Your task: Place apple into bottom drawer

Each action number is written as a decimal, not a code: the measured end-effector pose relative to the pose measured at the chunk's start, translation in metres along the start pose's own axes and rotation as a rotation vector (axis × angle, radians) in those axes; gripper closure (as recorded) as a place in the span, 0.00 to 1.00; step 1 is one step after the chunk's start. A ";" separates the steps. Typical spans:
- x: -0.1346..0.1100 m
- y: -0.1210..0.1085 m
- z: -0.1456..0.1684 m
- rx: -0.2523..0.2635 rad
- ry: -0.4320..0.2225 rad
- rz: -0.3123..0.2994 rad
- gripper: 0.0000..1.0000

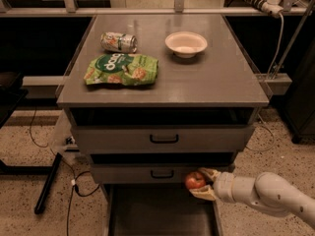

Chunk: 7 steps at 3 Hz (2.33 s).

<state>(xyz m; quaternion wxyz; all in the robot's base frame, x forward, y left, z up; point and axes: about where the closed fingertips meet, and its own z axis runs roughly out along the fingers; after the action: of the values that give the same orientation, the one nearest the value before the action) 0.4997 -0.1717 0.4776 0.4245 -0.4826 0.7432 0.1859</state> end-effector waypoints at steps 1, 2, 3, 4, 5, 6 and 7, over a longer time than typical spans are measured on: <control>0.038 0.003 0.027 0.018 -0.024 -0.019 1.00; 0.084 0.014 0.060 0.004 -0.042 -0.061 1.00; 0.124 0.026 0.083 -0.039 -0.025 -0.097 1.00; 0.156 0.033 0.103 -0.078 0.006 -0.099 1.00; 0.156 0.033 0.103 -0.078 0.006 -0.098 1.00; 0.172 0.037 0.127 -0.103 0.017 -0.077 1.00; 0.194 0.042 0.157 -0.130 0.023 -0.076 1.00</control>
Offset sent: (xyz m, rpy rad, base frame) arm -0.0042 -0.0016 -0.1746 0.0016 -0.1052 0.0803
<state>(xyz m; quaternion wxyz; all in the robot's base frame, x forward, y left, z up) 0.5000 -0.1530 0.2252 0.3904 -0.5390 0.7156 0.2119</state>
